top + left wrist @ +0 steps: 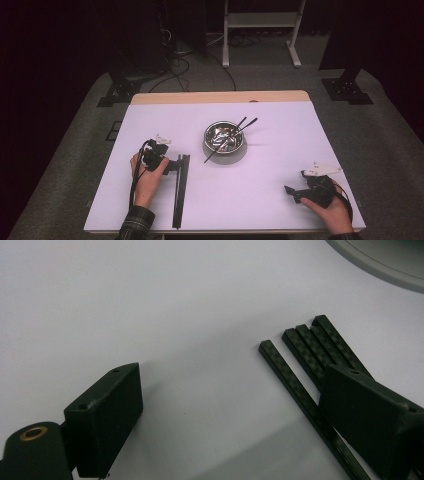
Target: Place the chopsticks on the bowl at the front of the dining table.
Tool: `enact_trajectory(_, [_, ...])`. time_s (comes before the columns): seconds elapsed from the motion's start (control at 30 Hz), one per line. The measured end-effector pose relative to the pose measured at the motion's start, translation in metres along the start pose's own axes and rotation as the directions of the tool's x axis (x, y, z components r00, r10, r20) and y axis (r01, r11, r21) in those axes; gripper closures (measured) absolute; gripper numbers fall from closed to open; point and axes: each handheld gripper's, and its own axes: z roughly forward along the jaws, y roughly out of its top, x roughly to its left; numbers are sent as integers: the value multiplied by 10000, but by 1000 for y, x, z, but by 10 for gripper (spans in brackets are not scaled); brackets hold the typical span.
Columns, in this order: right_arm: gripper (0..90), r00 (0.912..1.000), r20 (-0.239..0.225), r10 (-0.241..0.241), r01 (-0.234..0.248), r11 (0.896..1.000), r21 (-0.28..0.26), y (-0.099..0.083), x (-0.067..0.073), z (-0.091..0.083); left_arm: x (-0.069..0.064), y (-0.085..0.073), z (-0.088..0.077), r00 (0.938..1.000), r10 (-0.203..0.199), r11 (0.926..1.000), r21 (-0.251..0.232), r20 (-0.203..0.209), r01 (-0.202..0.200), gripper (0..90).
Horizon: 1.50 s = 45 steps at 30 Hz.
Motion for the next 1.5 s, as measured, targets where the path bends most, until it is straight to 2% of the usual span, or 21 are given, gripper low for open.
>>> enact_trajectory(0.97, [127, 10000, 2, 0, 0, 10000, -6, 0, 0, 0, -11, -24, -18, 9996, 226, 9996, -145, 148, -224, 96])
enact_trajectory(1.5, [127, 10000, 5, -5, 5, 10000, -3, 0, 0, 0, -21, -37, -31, 9992, 307, 9995, -25, 274, -307, 96])
